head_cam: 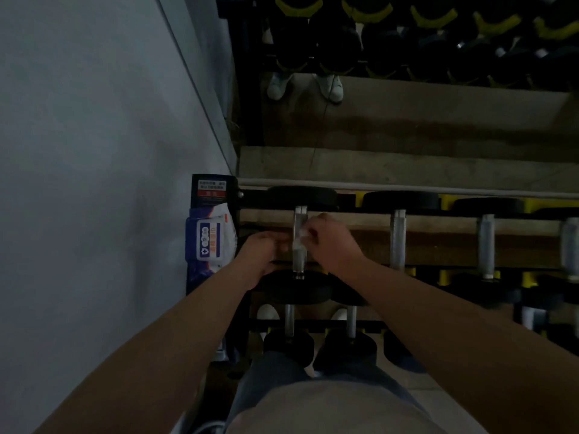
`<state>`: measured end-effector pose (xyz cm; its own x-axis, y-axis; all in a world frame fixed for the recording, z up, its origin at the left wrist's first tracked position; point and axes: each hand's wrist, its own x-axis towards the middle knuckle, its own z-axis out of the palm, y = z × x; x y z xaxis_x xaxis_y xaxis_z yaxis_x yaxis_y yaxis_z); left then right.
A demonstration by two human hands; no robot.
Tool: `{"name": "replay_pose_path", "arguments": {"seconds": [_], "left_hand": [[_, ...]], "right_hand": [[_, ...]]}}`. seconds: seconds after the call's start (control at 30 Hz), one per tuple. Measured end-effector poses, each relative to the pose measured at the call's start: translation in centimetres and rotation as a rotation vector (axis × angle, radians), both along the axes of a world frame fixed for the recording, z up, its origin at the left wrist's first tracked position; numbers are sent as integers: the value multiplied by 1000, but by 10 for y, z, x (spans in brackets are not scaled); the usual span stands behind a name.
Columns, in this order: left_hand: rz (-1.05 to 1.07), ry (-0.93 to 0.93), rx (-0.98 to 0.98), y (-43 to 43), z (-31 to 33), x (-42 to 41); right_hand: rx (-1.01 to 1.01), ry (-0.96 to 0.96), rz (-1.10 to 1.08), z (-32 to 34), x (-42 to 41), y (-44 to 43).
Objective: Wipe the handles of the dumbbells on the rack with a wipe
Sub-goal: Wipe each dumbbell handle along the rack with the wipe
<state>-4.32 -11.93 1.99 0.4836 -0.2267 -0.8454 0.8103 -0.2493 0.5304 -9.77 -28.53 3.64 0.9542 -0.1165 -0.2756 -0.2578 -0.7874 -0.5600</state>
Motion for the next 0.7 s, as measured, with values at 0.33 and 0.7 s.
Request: {"name": "replay_pose_path", "arguments": {"seconds": [0.33,0.7], "left_hand": [[-156,-42,72,2,3,0],[-281,-58,115,7,-3,-3]], "right_hand": [[148,332,-284,-6,-1,12],[705,331,-804,-27,30,-8]]}}
